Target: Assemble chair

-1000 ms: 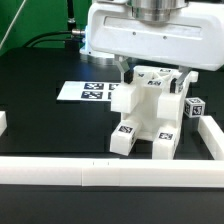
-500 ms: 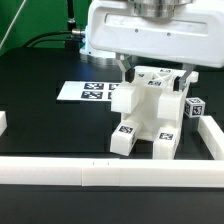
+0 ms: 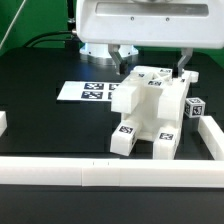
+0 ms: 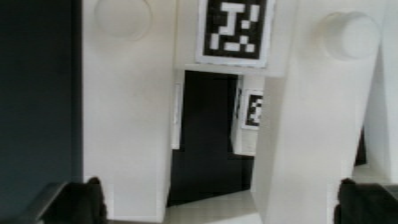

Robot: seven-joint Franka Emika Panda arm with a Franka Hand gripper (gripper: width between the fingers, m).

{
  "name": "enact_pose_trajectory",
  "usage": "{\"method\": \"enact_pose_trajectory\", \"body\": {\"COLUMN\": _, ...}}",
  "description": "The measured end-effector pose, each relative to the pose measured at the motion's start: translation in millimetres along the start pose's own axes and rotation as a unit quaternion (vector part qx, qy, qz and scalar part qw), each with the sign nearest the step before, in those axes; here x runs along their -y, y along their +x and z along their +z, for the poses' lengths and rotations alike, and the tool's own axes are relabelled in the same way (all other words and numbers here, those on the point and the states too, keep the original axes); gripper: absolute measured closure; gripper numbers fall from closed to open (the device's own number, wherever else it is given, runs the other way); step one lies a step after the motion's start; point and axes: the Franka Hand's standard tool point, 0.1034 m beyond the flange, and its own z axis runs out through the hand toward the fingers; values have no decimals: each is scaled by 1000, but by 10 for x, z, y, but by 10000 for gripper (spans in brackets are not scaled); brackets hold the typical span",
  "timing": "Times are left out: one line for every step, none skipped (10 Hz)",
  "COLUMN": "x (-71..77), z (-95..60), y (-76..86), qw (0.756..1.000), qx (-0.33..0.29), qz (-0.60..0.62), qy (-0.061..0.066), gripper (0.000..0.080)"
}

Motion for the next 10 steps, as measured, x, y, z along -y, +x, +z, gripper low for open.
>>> {"method": "enact_pose_trajectory", "body": {"x": 0, "z": 1, "y": 0, "qw": 1000, "qx": 0, "qz": 0, "qy": 0, "gripper": 150}}
{"method": "enact_pose_trajectory", "body": {"x": -26, "z": -5, "y": -9, "qw": 998, "qx": -6, "qz": -56, "qy": -7, "gripper": 150}}
{"method": "enact_pose_trajectory", "body": {"x": -92, "z": -25, "y": -108, "qw": 989, "qx": -17, "qz": -149, "qy": -16, "gripper": 150}}
{"method": "enact_pose_trajectory", "body": {"x": -178, "z": -76, "y": -225, "qw": 980, "qx": -11, "qz": -200, "qy": -10, "gripper": 150}}
{"method": "enact_pose_trajectory", "body": {"x": -299, "z": -117, "y": -291, "qw": 963, "qx": -2, "qz": -271, "qy": -5, "gripper": 150}}
{"method": "enact_pose_trajectory", "body": {"x": -428, "z": -93, "y": -344, "qw": 952, "qx": 2, "qz": -307, "qy": -1, "gripper": 150}}
{"method": "enact_pose_trajectory", "body": {"x": -408, "z": -84, "y": -333, "qw": 960, "qx": 3, "qz": -279, "qy": -2, "gripper": 150}}
{"method": "enact_pose_trajectory", "body": {"x": -395, "z": -81, "y": -333, "qw": 959, "qx": 3, "qz": -282, "qy": -3, "gripper": 150}}
{"method": "enact_pose_trajectory", "body": {"x": -415, "z": -65, "y": -338, "qw": 958, "qx": 4, "qz": -285, "qy": -2, "gripper": 150}}
{"method": "enact_pose_trajectory", "body": {"x": -448, "z": 5, "y": -375, "qw": 955, "qx": 9, "qz": -297, "qy": 5, "gripper": 150}}
